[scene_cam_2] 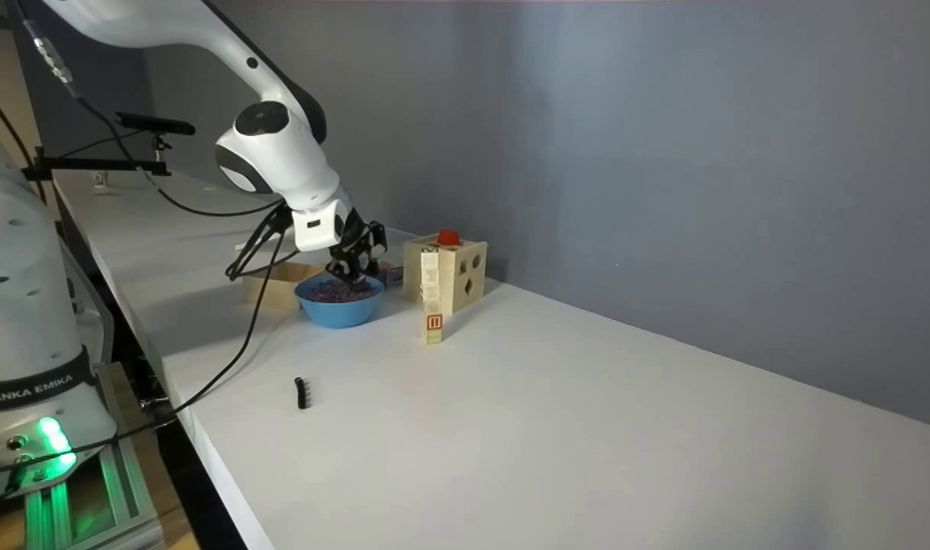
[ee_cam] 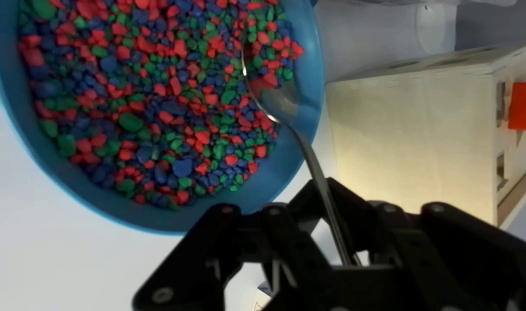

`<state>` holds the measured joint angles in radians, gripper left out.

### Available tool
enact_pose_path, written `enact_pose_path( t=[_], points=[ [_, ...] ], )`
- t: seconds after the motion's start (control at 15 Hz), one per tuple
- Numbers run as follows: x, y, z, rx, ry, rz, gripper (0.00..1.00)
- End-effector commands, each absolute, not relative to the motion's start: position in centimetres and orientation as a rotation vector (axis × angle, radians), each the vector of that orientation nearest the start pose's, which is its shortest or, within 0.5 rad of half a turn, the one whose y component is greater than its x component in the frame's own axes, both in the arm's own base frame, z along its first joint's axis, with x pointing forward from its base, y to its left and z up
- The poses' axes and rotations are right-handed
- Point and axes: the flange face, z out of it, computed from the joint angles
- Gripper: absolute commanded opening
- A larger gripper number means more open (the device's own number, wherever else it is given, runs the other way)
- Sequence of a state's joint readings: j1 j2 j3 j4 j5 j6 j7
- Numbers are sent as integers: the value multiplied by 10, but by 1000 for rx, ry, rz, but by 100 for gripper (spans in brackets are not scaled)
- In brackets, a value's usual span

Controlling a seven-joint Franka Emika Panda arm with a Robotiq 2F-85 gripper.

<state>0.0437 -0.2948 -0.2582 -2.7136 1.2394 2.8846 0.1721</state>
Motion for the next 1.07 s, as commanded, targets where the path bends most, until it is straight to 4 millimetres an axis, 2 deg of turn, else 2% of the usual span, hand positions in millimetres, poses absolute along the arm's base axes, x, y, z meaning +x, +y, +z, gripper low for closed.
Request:
enact_pose_path(
  t=[0.0,0.4,1.0],
  points=[
    [379,-136,342,-1730,1704,-468,2],
    [378,-139,334,-1703,1606,-377,2],
    [373,-157,331,-1627,1499,-271,2]
  ],
)
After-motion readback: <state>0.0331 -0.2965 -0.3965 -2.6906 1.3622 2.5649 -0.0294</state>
